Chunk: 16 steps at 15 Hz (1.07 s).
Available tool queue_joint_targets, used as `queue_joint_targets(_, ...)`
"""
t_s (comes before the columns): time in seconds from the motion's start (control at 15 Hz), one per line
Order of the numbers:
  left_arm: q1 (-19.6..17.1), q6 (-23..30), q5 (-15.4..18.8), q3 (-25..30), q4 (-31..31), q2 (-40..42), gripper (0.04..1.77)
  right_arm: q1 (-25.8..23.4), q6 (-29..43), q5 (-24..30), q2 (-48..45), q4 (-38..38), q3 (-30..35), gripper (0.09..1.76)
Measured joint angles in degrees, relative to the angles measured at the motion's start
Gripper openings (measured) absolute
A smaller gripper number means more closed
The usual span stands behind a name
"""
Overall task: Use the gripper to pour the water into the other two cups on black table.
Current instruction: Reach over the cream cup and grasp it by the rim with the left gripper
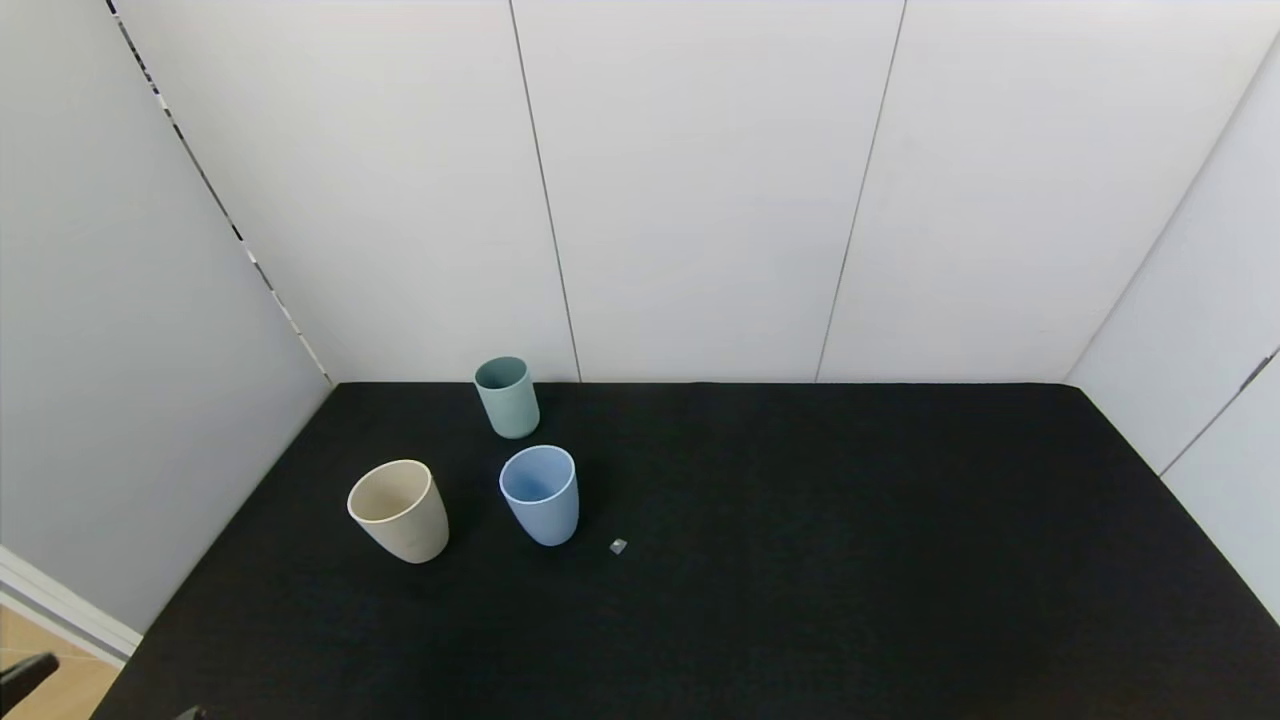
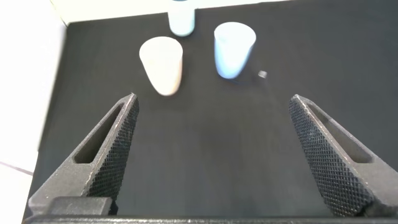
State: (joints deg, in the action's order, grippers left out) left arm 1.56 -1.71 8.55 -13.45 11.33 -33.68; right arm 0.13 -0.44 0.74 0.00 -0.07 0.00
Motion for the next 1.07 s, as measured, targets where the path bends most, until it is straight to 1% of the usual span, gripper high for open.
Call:
queue_joint_targets(0.13,-0.6,-0.13,-0.32,-1.21,8.4,-12.12,1.72,0.07,0.0,0.0,0.0,0.0,0.0,1.71)
queue_joint_targets(0.27,-2.13,-0.3,-0.52,-3.17,15.98,-23.81,1.72,0.11,0.02,0.0,0.0,0.0,0.0,1.71)
queue_joint_targets(0.4,-5.61,-0.63,-0.59,-6.31,21.33,-33.55,1.72,0.11,0.02,0.0,0.0,0.0,0.0,1.71)
queue_joint_targets(0.53,-9.91,-0.99,-0.5,-9.09,23.34,-40.2,1.72,0.11,0.0,0.0,0.0,0.0,0.0,1.71)
queue_joint_targets(0.67,-12.36,-1.62,-0.23,-9.97,23.65,-45.25,1.72,0.11,0.0,0.0,0.0,0.0,0.0,1.71)
queue_joint_targets(0.8,-13.0,-1.95,0.1,-9.87,24.14,-49.53,1.72,0.11,0.04,0.02,0.0,0.0,0.0,1.71)
queue_joint_targets(0.93,-12.93,-2.06,0.46,-9.16,27.26,-53.69,1.72,0.09,0.0,0.02,0.0,0.0,0.0,1.71)
queue_joint_targets(1.07,-12.23,-2.15,2.74,-7.34,31.28,-56.66,1.72,0.09,0.02,0.02,0.0,0.0,0.0,1.71)
